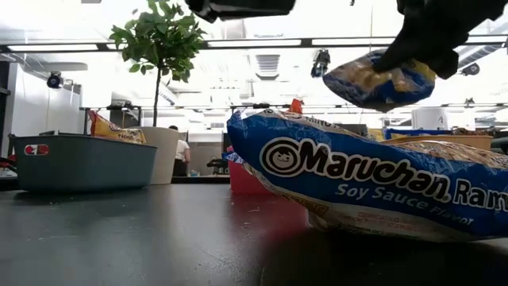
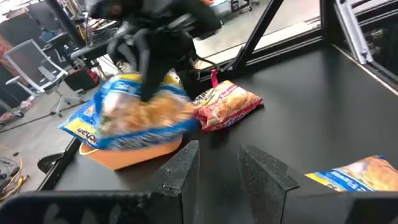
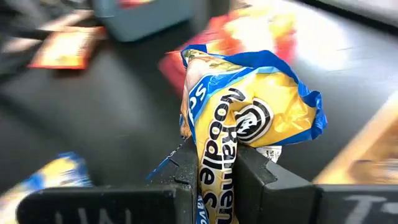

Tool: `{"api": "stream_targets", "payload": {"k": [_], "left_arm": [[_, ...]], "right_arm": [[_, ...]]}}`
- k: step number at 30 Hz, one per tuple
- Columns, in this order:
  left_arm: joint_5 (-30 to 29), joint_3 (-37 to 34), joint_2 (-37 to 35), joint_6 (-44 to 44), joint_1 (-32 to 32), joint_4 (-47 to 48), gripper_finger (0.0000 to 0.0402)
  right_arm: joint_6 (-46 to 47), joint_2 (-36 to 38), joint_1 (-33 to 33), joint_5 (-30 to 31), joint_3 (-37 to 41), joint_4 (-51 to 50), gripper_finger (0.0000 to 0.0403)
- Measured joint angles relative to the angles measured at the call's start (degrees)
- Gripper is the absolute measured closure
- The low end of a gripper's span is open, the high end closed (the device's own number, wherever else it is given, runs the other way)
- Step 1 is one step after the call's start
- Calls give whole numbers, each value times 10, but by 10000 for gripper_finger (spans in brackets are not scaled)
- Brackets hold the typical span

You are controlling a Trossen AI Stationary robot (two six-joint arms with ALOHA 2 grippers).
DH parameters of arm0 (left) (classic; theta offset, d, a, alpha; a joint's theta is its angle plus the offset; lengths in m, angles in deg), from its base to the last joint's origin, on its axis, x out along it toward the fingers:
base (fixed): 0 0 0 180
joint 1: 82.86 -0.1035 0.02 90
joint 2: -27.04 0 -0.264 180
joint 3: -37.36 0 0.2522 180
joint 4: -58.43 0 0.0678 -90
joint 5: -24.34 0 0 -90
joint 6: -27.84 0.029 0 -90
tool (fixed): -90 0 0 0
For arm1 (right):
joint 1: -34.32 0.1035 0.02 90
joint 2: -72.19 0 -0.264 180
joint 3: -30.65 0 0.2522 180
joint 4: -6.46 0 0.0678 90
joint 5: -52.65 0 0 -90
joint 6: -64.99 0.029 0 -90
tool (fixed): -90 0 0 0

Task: Sort Maruchan noodles
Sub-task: Put the blue noodle pack into the yellow bin

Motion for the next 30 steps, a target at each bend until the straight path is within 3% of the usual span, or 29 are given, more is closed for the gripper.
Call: {"api": "stream_targets", "payload": {"k": [8, 12, 17, 22, 30], "left_arm": [[-13, -11, -25, -1, 8, 11, 306], [-50, -11, -25, 3, 7, 13, 306], [-114, -11, -29, 28, 8, 19, 306], [-137, -11, -33, 26, 8, 36, 306], [-141, -13, -33, 11, 9, 58, 306]], "right_arm": [[99, -6, -97, 16, -128, -335, 352], [132, -41, -154, -38, -192, -444, 352], [126, -113, -203, -101, -255, -506, 352], [124, -194, -231, -108, -293, -576, 352], [118, -282, -245, -110, -296, -579, 352]]}}
